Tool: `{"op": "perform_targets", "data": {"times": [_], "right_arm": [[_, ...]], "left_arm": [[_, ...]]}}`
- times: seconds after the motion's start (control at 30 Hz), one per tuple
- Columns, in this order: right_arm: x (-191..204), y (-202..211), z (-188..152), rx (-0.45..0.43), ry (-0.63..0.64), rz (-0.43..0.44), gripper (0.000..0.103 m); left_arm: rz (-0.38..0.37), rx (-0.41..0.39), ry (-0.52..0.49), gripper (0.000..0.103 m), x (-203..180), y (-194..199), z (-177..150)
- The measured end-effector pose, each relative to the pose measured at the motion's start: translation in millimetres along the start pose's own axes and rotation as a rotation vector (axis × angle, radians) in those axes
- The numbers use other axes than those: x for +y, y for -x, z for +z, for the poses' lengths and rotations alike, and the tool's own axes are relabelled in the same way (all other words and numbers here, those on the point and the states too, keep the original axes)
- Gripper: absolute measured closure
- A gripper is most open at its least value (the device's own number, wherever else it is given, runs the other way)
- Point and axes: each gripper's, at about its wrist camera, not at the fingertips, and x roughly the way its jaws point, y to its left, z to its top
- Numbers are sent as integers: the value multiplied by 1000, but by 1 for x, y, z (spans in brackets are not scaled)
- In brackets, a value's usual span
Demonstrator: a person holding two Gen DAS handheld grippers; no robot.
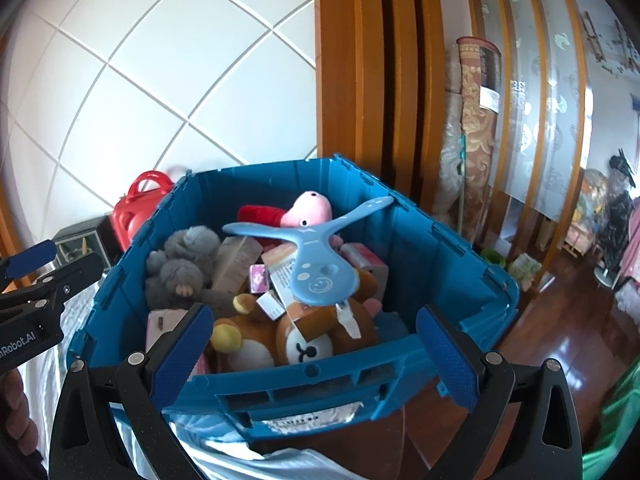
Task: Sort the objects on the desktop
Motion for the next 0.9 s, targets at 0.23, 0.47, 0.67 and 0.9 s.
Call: {"op": "perform_targets", "data": {"times": [0.23, 0.47, 0.67, 0.9], "right_arm": [[-1, -2, -1, 10, -2, -4, 0], [2, -1, -2, 17, 8, -10, 0], [2, 1, -2, 14, 9, -15, 0], [2, 2, -2, 14, 16, -18, 0]], "left_arm": [[-11, 5, 5, 22, 2, 1, -1], [-23, 12, 16, 22, 3, 1, -2], [-28, 12, 16, 22, 4, 3, -3], [-34, 8, 19, 22, 2, 4, -2]]}}
